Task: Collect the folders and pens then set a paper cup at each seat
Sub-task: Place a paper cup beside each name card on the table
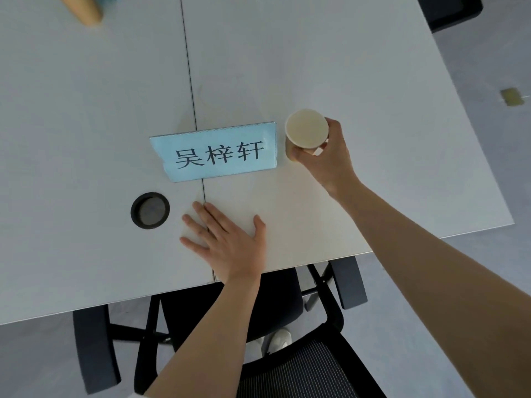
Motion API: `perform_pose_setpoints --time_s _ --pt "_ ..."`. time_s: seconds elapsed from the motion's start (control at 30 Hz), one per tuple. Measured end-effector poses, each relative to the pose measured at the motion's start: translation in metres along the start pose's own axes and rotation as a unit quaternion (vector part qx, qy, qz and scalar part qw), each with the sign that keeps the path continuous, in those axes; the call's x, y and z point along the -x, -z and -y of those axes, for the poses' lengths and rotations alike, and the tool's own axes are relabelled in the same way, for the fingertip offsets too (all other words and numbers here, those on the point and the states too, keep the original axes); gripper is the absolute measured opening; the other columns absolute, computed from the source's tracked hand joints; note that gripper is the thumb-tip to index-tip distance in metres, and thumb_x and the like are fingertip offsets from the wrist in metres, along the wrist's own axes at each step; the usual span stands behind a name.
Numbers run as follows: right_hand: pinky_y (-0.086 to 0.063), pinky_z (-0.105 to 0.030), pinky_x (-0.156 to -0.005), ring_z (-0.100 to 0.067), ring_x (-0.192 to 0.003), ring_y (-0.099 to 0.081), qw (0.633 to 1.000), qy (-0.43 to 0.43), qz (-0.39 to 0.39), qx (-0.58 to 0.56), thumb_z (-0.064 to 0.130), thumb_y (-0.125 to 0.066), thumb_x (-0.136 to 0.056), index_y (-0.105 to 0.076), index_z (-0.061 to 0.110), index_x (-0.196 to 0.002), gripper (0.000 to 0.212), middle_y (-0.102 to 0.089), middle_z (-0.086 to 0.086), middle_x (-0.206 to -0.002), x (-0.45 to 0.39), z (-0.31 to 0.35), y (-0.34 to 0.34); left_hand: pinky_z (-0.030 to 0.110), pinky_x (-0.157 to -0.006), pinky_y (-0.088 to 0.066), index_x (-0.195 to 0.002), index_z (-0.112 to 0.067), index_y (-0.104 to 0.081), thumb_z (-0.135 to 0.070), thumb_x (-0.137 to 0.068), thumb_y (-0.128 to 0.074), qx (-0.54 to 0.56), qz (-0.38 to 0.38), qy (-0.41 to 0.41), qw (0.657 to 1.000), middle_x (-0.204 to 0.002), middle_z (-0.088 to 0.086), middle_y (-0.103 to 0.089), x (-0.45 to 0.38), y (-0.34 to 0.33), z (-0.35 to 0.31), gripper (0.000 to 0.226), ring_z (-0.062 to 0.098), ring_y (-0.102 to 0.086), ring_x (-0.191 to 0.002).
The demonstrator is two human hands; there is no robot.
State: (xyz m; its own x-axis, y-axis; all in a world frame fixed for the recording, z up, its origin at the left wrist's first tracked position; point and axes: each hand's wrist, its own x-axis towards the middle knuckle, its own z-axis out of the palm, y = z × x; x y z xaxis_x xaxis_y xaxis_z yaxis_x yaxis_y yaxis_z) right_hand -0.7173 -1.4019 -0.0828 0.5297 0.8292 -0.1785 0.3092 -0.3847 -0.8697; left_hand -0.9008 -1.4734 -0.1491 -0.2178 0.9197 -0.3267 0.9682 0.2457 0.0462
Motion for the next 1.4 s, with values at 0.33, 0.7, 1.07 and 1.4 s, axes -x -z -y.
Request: perform_pose_setpoints --time_s 0.33,0.7,1.07,1.4 --pt "-0.049 -0.041 -0.098 -0.015 -0.115 -0.054 0.999 0.003 0.038 -0.015 0.030 -0.084 -0.069 -0.039 0.018 -0.133 0.079 -0.050 0.019 -0.113 0.001 -0.001 -0.007 0.064 -0.116 -0.001 -0.154 0.001 0.001 -0.068 -0.084 -0.014 -0.001 -0.008 -0.003 1.000 -0.164 0.016 0.004 0.001 -0.001 0.001 0.100 0.041 0.008 -0.149" --pt "-0.040 -0.033 -0.107 -0.017 -0.125 -0.052 0.992 -0.096 0.025 0.082 0.022 -0.067 -0.086 -0.040 0.012 -0.141 0.062 -0.056 -0.003 -0.134 0.057 -0.035 0.036 0.067 -0.115 0.001 -0.153 0.001 0.007 -0.067 -0.087 -0.015 0.020 0.023 -0.018 0.999 -0.163 0.018 0.010 0.001 0.009 0.001 0.097 0.044 0.012 -0.148" --pt "-0.043 -0.034 -0.102 -0.013 -0.110 -0.057 0.986 -0.161 0.016 0.034 0.018 -0.055 -0.094 -0.055 0.014 -0.124 0.030 -0.061 0.007 -0.107 0.205 -0.061 0.111 0.057 -0.119 0.000 -0.156 -0.006 0.001 -0.040 -0.100 -0.035 0.022 0.084 -0.113 0.990 -0.164 0.010 0.011 0.050 0.022 0.021 0.076 0.038 0.014 -0.149" --pt "-0.044 -0.027 -0.095 -0.011 -0.104 -0.058 0.980 -0.199 -0.003 0.015 0.019 -0.054 -0.095 -0.061 0.014 -0.118 0.024 -0.059 0.008 -0.101 0.284 -0.139 0.243 0.034 -0.096 -0.042 -0.130 -0.009 -0.055 -0.012 -0.093 -0.051 0.219 0.053 -0.257 0.940 -0.122 0.007 -0.065 0.213 0.029 -0.063 0.037 0.026 -0.056 -0.116"
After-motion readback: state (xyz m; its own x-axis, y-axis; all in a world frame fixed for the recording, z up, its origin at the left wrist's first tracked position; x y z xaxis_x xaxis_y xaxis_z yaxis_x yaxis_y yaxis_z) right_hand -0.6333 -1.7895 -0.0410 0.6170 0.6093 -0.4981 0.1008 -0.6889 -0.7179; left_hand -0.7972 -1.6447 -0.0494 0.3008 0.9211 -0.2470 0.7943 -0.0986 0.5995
